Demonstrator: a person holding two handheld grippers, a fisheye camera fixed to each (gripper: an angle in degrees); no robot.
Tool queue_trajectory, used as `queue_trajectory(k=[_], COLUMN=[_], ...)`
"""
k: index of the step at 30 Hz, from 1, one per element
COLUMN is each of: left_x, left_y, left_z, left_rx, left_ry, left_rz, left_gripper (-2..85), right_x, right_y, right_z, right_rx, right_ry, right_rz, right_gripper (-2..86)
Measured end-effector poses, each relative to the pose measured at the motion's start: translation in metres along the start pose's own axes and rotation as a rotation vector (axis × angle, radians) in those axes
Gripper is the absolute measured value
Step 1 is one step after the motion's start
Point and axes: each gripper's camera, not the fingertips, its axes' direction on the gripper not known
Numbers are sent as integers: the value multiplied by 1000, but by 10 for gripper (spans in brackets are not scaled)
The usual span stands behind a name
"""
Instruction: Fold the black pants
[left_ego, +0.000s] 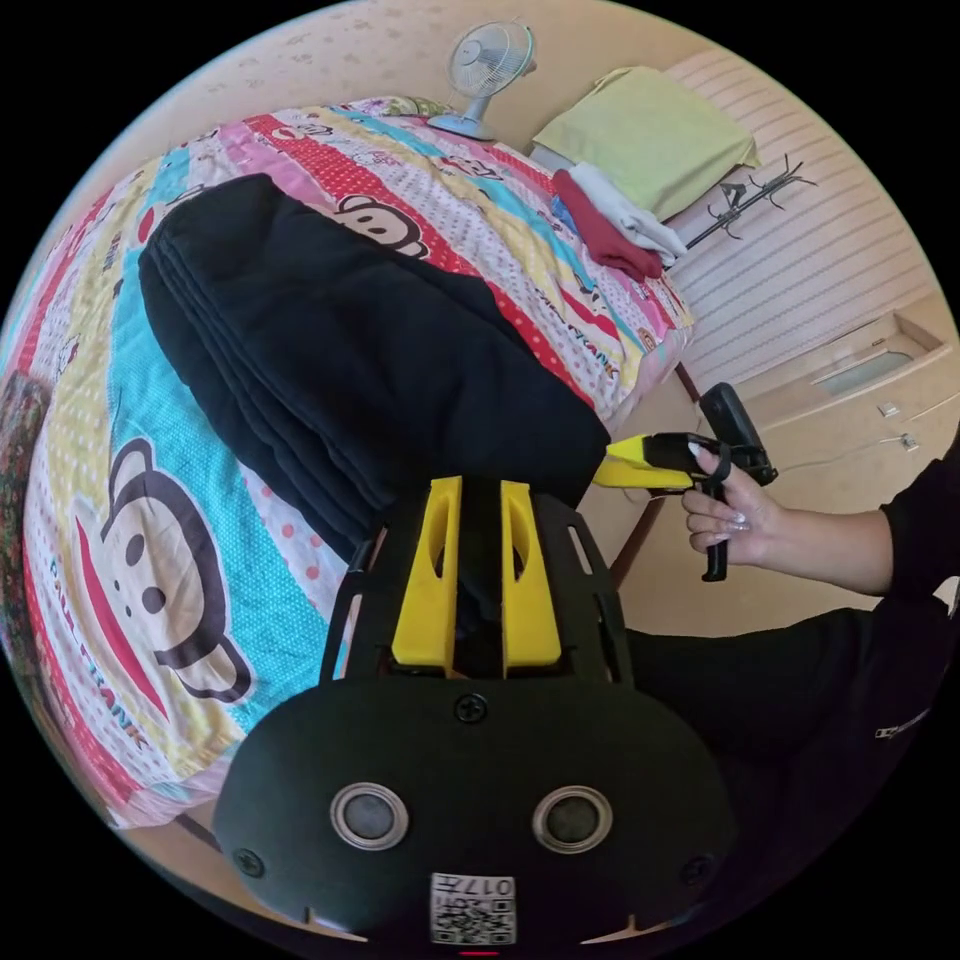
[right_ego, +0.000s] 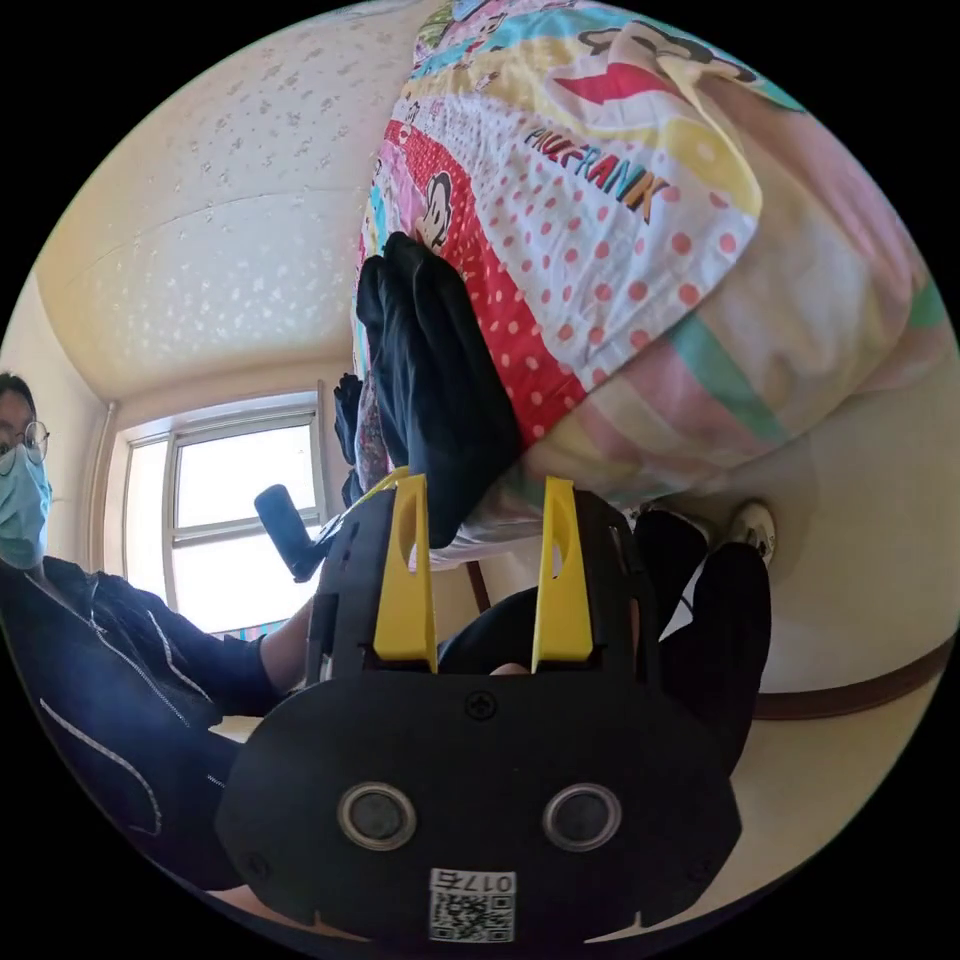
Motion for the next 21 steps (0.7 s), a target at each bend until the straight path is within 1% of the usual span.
queue_trajectory(k=[1, 3, 7, 12, 15, 18, 20, 21], left_x=[0, 1, -1, -6, -18, -36, -50, -53], left_y=[4, 9, 11, 9, 6, -2, -16, -22], left_z=[-4, -7, -9, -14, -33, -74, -109, -116], left_rx=[14, 24, 8, -10, -5, 95, 188, 199], left_ry=[6, 18, 27, 31, 105, 91, 57, 48], left_rz=[-8, -9, -17, -38, -65, -82, -51, -39], left_gripper=[73, 84, 100, 97, 92, 93, 88, 86], right_x=[3, 6, 14, 22, 11, -12, -26, -34], right_y=[0, 0, -1, -2, 3, 1, 0, -1], right_z=[2, 6, 20, 22, 14, 4, -2, -6], right_rx=[20, 30, 68, 103, 110, 96, 93, 91], right_ry=[-36, -49, -133, -160, -209, -179, -148, -119], right_rz=[3, 2, 14, 59, 84, 103, 126, 138], right_gripper=[151, 150, 145, 115, 91, 84, 83, 82])
